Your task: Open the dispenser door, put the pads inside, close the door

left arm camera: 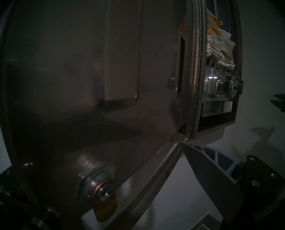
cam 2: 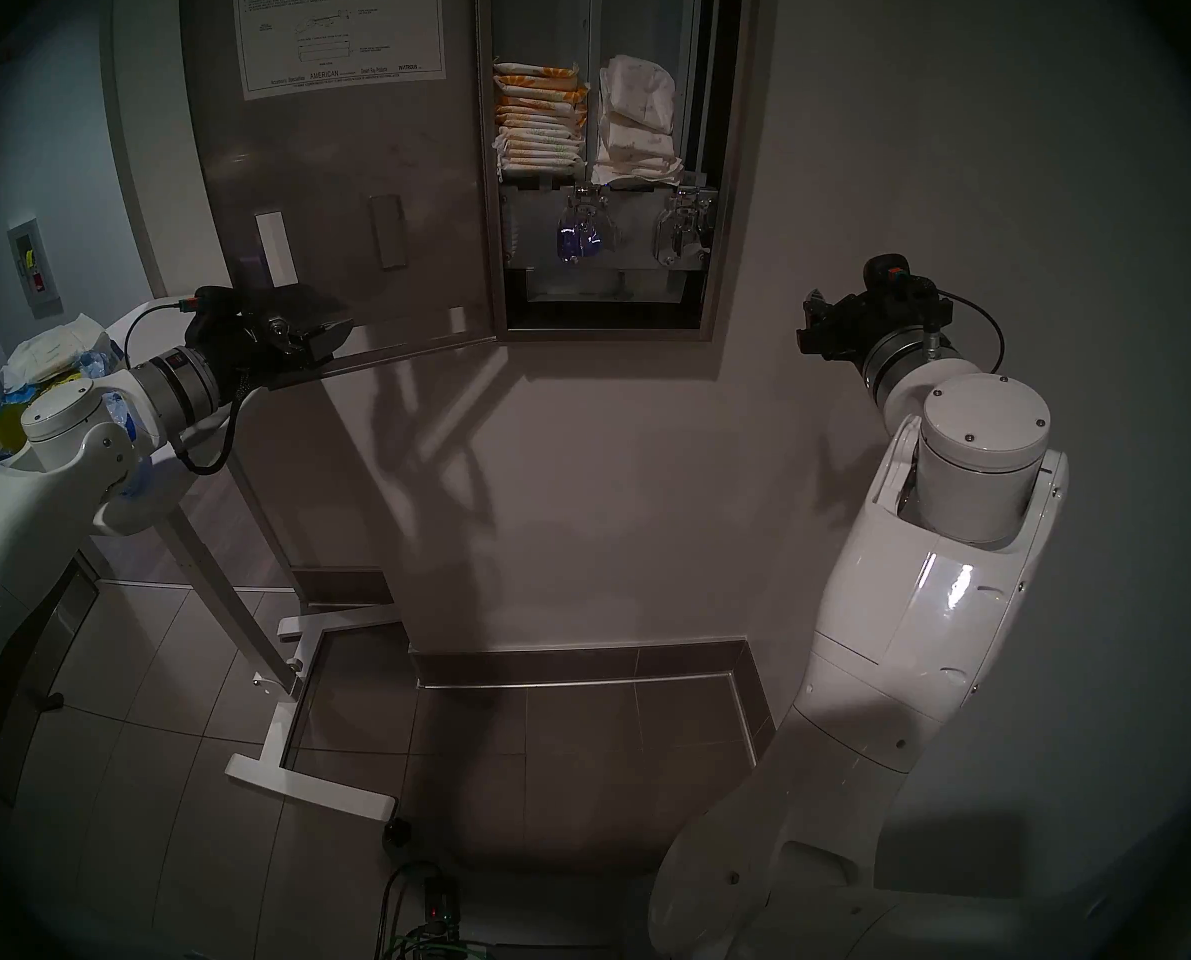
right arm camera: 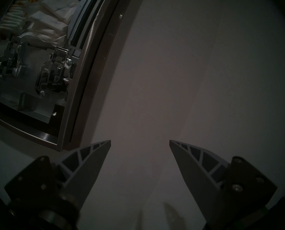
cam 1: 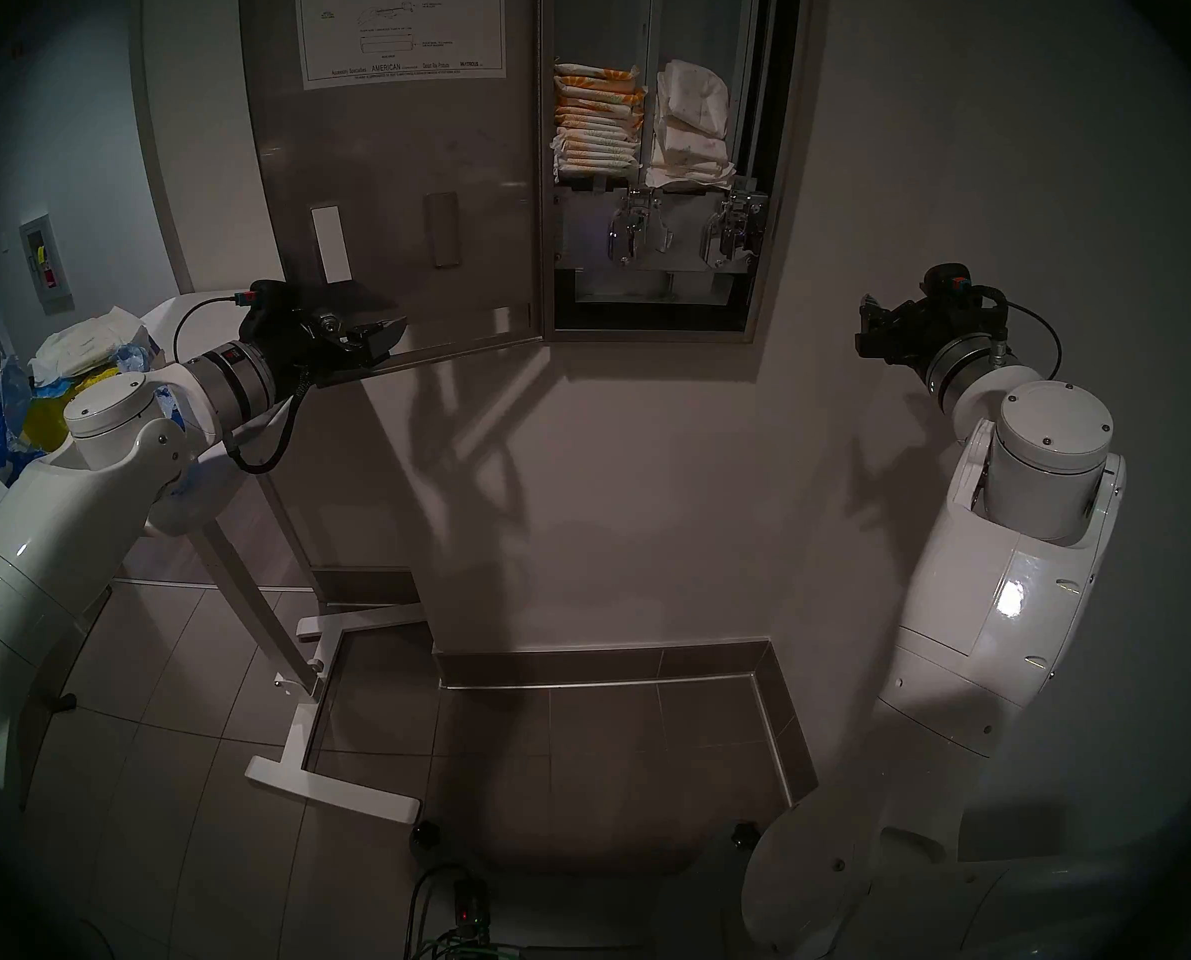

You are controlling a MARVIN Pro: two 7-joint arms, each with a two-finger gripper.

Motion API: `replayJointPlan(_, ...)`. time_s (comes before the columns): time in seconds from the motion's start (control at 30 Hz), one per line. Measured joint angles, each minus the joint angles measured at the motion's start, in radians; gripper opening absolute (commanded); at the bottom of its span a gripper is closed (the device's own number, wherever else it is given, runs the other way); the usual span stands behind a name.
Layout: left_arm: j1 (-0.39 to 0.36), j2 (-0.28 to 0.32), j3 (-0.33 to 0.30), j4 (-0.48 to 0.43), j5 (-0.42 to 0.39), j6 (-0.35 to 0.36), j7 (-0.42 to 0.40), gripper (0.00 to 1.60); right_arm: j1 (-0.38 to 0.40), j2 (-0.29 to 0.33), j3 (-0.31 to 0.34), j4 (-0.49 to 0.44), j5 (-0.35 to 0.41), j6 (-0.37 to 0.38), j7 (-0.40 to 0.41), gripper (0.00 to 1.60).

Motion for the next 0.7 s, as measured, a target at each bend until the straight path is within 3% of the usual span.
replayJointPlan(0.03, 0.0, 0.002, 0.0, 0.003, -0.001, -0.001, -0.001, 0.29, 0.0, 0.0, 0.0, 0.0, 0.0, 0.0, 0.0, 1.29)
replayJointPlan(0.07, 0.0, 0.002, 0.0, 0.003, -0.002, -0.002, -0.004, 0.0, 0.0, 0.0, 0.0, 0.0, 0.0, 0.0, 0.0, 1.29)
replayJointPlan(0.7, 0.008, 0.03, 0.002, 0.017, 0.002, -0.027, -0.035, 0.0, 0.0, 0.001, 0.0, 0.001, 0.002, 0.0, 0.0, 1.29)
